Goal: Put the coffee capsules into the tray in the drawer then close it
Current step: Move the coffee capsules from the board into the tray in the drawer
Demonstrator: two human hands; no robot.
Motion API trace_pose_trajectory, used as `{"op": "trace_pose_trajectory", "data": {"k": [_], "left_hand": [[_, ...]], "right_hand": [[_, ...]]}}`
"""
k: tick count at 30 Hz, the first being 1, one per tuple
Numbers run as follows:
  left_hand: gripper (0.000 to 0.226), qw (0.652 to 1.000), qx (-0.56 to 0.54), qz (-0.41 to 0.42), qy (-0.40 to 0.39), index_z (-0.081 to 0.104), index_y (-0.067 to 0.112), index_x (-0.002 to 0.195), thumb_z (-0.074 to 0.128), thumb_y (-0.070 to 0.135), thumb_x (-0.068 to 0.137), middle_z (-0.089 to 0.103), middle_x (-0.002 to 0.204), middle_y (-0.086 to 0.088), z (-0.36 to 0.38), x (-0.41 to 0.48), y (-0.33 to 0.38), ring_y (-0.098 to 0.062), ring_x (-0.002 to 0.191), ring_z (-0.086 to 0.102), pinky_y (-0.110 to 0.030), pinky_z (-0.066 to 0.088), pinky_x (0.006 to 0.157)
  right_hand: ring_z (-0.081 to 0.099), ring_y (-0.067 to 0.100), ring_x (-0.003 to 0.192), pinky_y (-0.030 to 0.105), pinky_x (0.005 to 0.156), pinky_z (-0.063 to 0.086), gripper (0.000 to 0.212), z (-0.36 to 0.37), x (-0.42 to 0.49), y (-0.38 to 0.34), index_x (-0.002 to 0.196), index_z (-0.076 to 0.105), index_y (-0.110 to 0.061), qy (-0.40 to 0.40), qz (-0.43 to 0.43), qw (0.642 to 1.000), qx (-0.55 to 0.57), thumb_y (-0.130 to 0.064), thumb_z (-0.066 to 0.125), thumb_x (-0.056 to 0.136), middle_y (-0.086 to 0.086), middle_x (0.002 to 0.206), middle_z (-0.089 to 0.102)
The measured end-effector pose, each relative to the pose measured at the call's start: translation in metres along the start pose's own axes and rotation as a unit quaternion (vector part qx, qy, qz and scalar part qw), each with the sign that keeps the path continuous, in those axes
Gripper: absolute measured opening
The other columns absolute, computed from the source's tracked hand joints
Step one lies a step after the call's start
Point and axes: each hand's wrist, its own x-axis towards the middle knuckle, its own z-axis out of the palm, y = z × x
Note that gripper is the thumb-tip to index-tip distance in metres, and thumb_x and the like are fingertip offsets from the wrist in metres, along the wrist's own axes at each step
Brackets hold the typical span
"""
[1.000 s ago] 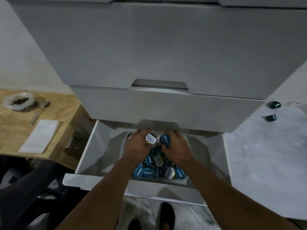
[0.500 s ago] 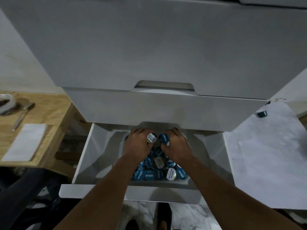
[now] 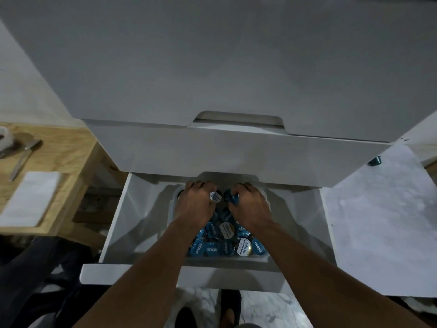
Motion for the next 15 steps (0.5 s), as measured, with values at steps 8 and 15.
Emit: {"op": "trace_pose_trajectory", "data": {"k": [8,15], "left_hand": [[0.028,1.0,0.024,0.015,-0.008,0.067,0.015,0.105,0.068,0.012,0.077,0.066,0.106,-0.006,0.0077,0.0038,-0.006,-0.027,0.103,0.051,-0.038,0.048,0.084],[0.027,0.995,0.088,0.043,-0.005,0.067,0.021,0.109,0.054,0.032,0.088,0.063,0.113,-0.003,0.0055,0.0,-0.0088,-0.022,0.109,0.051,-0.034,0.045,0.091]], "right_hand": [[0.058,0.025,0.102,0.031,0.087,0.045,0.025,0.0037,0.0032,0.0021,0.107,0.064,-0.014,-0.005,-0.008,1.0,-0.017,-0.021,0.065,0.083,0.006,0.113,0.062],[0.062,0.03,0.094,0.037,0.084,0.053,0.02,0.0074,0.0035,0.0044,0.103,0.07,-0.013,0.001,-0.019,0.999,-0.027,-0.017,0.06,0.085,0.01,0.107,0.064]]}}
